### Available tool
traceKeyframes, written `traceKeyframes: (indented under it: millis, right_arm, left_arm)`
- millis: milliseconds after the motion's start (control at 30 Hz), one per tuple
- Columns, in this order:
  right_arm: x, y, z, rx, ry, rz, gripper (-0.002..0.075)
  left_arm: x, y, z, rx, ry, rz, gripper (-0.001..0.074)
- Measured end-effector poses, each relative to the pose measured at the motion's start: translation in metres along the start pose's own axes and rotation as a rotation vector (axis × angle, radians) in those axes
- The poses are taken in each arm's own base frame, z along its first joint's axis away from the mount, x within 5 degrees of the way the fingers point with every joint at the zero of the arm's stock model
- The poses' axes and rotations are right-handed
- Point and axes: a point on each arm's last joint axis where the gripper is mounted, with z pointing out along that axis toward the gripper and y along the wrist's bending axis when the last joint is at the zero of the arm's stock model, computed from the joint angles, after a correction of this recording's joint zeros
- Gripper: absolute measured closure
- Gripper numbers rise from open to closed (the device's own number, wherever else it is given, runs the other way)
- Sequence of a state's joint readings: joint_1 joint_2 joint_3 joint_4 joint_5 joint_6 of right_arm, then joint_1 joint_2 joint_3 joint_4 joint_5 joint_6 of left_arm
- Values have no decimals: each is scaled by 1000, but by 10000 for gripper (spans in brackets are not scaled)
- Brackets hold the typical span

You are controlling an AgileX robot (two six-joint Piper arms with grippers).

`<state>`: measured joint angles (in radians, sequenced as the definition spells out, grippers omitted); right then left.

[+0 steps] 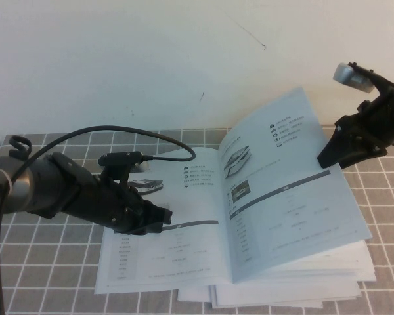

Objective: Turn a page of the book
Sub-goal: Open the closed book

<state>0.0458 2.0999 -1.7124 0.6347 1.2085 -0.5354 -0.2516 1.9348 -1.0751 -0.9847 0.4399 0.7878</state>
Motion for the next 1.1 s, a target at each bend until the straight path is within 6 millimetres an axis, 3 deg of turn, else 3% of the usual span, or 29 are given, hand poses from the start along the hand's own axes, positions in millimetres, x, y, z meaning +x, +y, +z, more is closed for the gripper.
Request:
traceKeyframes:
  millis: [133, 667, 1100]
  right_arm:
    - [-2, 7, -6, -5, -20, -12, 400]
    - [-6, 32, 9, -48, -2, -48, 402]
    - [-18, 54, 5, -276, -140, -52, 402]
  left_arm:
    - [0, 0, 0, 0, 0, 2, 738]
    - [0, 0, 0, 2, -2, -1, 738]
    - [-1, -1, 0, 9, -7, -20, 738]
